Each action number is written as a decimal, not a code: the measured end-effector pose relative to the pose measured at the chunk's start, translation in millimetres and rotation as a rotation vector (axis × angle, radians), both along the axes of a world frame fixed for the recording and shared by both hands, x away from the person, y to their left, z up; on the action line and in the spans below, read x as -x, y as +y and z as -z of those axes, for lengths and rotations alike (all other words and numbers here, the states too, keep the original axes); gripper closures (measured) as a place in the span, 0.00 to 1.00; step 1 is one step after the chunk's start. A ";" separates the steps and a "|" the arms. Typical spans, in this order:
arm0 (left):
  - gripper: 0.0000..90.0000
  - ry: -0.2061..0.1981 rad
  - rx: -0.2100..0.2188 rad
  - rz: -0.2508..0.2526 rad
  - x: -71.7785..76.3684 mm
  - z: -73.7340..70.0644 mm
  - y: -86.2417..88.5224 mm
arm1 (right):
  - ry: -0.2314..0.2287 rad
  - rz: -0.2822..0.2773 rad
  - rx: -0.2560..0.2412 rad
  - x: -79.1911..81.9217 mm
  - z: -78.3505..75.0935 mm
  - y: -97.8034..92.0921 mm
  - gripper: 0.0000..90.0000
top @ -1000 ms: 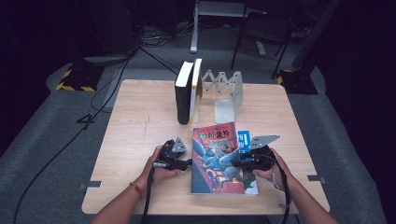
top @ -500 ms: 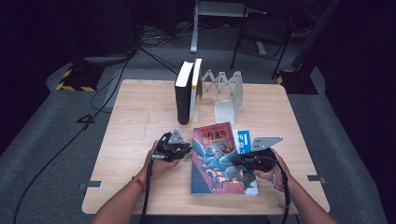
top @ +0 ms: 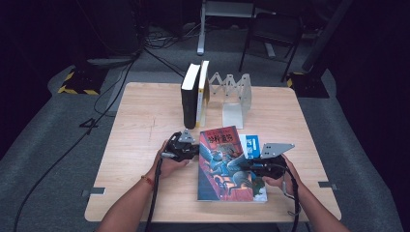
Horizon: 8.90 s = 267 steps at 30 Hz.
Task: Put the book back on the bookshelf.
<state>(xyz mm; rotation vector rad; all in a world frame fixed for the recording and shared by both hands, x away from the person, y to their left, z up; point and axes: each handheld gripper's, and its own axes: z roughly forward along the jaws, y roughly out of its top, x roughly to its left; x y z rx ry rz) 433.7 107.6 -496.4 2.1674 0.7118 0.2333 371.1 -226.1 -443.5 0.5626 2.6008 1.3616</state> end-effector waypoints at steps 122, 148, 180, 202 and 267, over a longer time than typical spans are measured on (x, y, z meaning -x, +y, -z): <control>0.44 -0.145 0.155 0.139 71.5 -69.3 -42.7 | -0.516 0.062 -0.082 63.3 -18.4 -28.1 0.97; 0.82 -0.273 0.161 0.220 92.2 -83.7 -45.2 | -0.467 0.335 -0.149 32.7 -35.5 -38.8 0.52; 0.81 -0.357 0.280 0.116 82.2 -129.4 -66.4 | -0.400 0.284 -0.126 16.8 -34.7 -27.5 0.48; 0.82 -0.391 0.299 -0.039 46.5 -147.7 -60.8 | -0.221 0.294 0.083 24.7 1.1 -74.3 0.40; 0.79 -0.386 0.192 -0.403 -26.6 -117.0 -49.9 | -0.195 0.258 0.205 23.0 25.5 -60.8 0.36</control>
